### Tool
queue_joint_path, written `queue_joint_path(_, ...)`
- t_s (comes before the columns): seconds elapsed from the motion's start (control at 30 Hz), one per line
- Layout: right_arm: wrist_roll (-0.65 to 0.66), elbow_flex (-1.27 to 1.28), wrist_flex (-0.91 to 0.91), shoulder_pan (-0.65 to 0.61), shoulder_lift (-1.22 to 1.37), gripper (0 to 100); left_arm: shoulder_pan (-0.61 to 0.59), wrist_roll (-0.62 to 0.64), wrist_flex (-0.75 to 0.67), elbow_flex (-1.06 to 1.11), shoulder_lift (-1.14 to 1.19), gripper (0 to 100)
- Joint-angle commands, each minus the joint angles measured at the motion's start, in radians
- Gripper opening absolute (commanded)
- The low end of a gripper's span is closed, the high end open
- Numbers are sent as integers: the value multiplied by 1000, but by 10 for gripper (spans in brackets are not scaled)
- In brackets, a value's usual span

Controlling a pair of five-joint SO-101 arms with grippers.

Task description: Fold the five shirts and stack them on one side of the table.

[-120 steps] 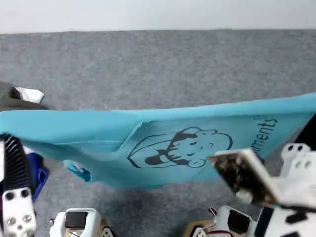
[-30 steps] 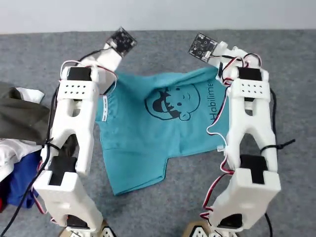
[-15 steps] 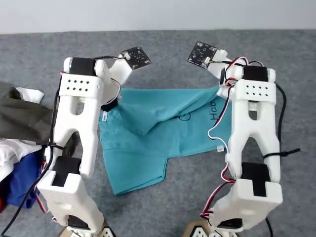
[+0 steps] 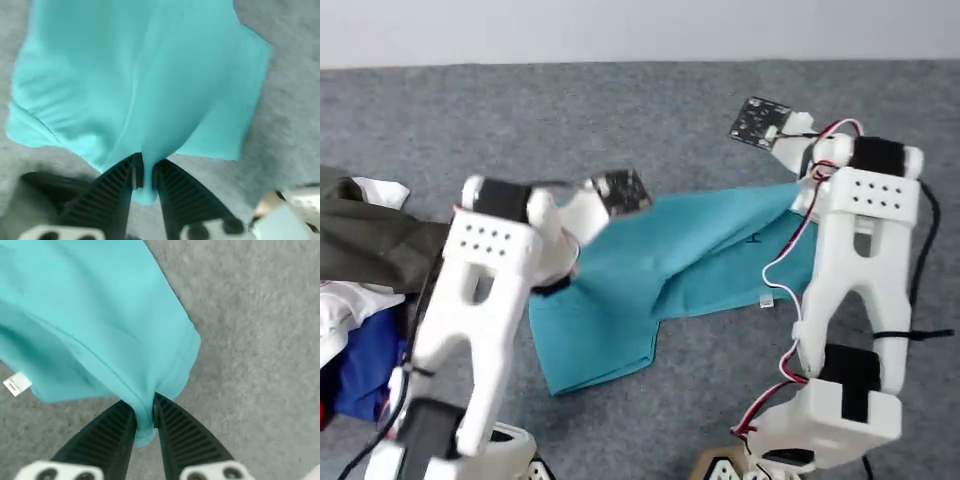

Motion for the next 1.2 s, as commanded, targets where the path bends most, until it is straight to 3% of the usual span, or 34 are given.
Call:
queue_joint_path(0.0, 31, -54, 39, 19, -54, 10, 11, -5, 28, 96, -103, 5)
queue_joint_path(0.53, 40, 103, 41, 24, -47, 16, 8, -8, 26, 214, -112, 29)
queue_joint_path(0.73, -9, 64, 42, 54, -58, 213, 6, 51, 26, 171, -118, 126)
queue_joint_path(0.93, -57, -3, 47, 61, -53, 214, 8, 55, 25, 151, -118, 141)
queue_joint_path(1.17, -61, 2, -12, 50, -38, 190, -123, 61, -183, 140, -109, 135)
